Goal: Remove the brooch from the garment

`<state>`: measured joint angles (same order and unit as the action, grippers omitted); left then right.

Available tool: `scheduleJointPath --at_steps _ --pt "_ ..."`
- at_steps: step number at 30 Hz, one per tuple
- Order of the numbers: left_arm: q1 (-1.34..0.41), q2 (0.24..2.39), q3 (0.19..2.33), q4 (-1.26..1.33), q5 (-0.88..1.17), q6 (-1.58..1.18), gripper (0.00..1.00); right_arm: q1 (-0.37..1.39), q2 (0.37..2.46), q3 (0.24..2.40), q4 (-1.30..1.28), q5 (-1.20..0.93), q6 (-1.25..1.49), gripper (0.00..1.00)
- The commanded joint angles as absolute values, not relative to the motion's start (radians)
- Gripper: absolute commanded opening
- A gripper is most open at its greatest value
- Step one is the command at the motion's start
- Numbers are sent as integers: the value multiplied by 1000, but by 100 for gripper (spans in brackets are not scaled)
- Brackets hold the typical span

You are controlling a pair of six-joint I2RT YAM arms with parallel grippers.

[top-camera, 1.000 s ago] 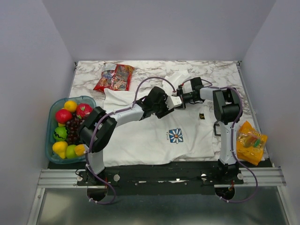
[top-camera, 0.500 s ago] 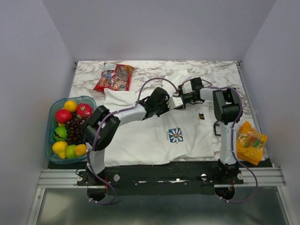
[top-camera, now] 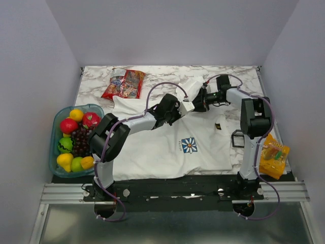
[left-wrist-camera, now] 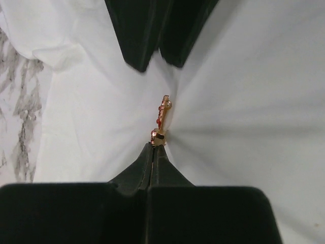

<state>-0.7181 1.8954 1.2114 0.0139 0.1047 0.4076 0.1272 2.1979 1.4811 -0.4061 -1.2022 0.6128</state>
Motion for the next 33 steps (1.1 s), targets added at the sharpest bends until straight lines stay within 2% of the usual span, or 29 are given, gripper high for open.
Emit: scheduleJointPath --at_steps 1,4,8,12,18,23,28,29,30,33 --pt "-704 1887 1172 150 141 230 0 94 2071 1604 -676 -1007 226 44" --pt "-704 1907 1181 207 158 134 0 97 2011 1643 -804 -844 -61 44" --pt "-710 1933 1203 247 98 26 0 101 1983 1640 -900 -649 -254 43" --pt "-713 1945 1227 222 110 -57 0 124 1880 1476 -743 -560 -426 46" --pt "-701 1899 1186 178 267 -106 0 133 1715 1206 -477 -574 -690 49" --pt "-683 1839 1161 111 339 -42 0 190 1640 1160 -436 -629 -770 51" --pt "-640 1793 1177 23 350 61 0 276 1634 1138 -399 -652 -729 55" --pt "-634 1786 1178 12 350 70 0 284 1637 1135 -388 -650 -707 57" --pt "-627 1779 1178 5 351 80 0 300 1644 1126 -355 -643 -649 68" --pt "-608 1761 1174 -37 373 109 0 316 1669 1121 -301 -624 -509 70"
